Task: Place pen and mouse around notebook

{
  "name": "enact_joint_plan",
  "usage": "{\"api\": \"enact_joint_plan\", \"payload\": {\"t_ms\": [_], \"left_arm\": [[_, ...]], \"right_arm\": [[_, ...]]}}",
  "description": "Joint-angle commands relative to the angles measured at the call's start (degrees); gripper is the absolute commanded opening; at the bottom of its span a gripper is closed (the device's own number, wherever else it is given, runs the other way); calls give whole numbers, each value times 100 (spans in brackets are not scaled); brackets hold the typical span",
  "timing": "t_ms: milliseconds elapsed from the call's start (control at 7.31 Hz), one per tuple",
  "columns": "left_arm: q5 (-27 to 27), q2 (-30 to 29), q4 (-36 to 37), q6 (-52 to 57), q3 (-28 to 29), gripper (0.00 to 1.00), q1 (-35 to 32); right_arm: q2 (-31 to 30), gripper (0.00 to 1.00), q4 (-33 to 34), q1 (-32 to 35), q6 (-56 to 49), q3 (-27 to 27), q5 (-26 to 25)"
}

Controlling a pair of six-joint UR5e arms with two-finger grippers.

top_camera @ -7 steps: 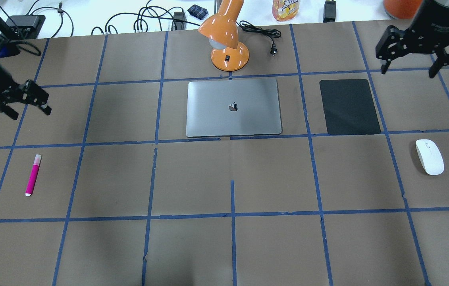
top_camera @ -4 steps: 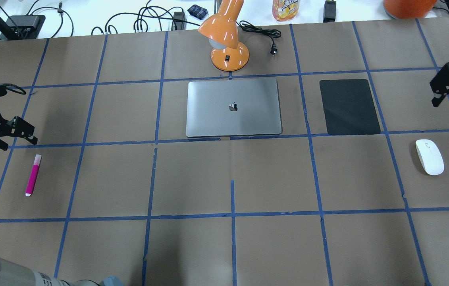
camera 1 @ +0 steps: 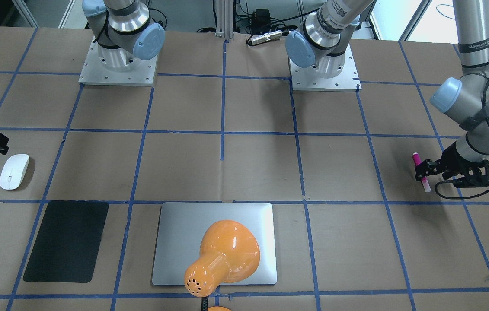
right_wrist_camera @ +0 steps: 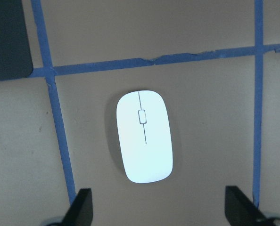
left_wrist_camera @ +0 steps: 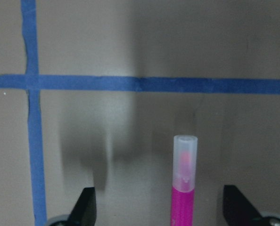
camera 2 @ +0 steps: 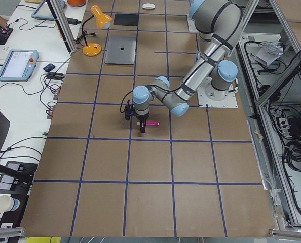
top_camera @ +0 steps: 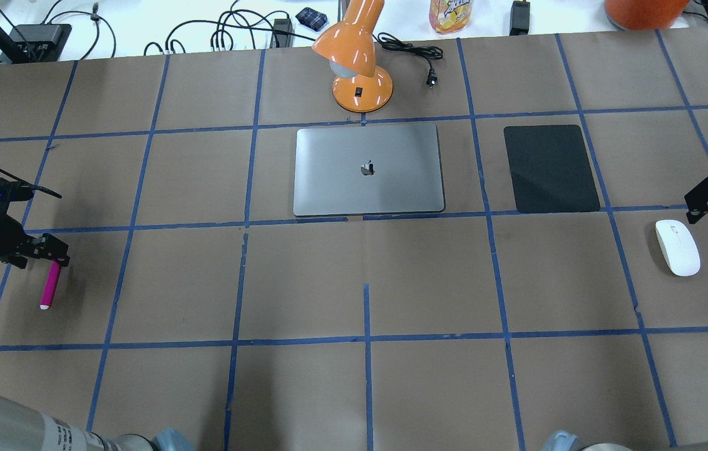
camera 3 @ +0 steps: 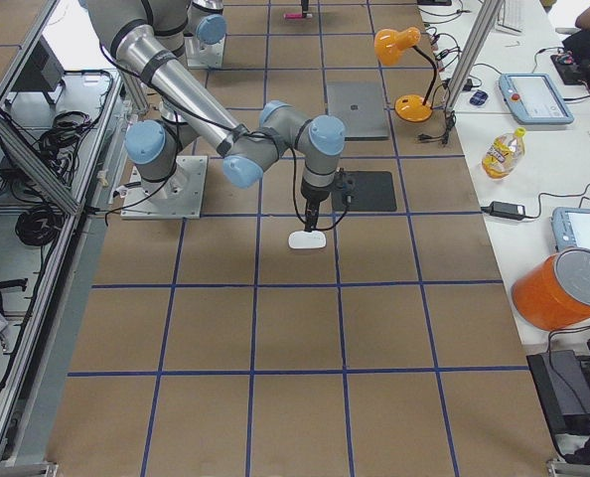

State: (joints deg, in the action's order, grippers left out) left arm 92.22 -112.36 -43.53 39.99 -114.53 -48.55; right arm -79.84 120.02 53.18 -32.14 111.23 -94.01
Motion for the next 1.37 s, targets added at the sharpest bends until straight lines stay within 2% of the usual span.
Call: {"api": "enact_joint_plan", "payload": {"t_ms": [0, 137, 547, 821, 1095, 1232], "left_arm": [[120, -5, 30, 0, -79, 42, -31], [121, 21, -49, 0, -70, 26, -32], [104, 135, -322, 0, -17, 5, -49], [112, 362, -767, -227, 96, 4, -154], [95, 915, -1681, -1820, 115, 4, -915], [69, 1144, -1998, -2594, 97, 4, -1311]], "right_arm": [[598, 100, 573, -53, -520, 136, 487], [732, 100, 914, -53, -556, 223, 480], [900, 100, 953, -62, -548, 259, 427], [1092, 100, 1049, -62, -557, 277, 401], [1137, 100, 1199, -62, -539, 399, 279], [1128, 89, 1216, -62, -548, 435, 234]]}}
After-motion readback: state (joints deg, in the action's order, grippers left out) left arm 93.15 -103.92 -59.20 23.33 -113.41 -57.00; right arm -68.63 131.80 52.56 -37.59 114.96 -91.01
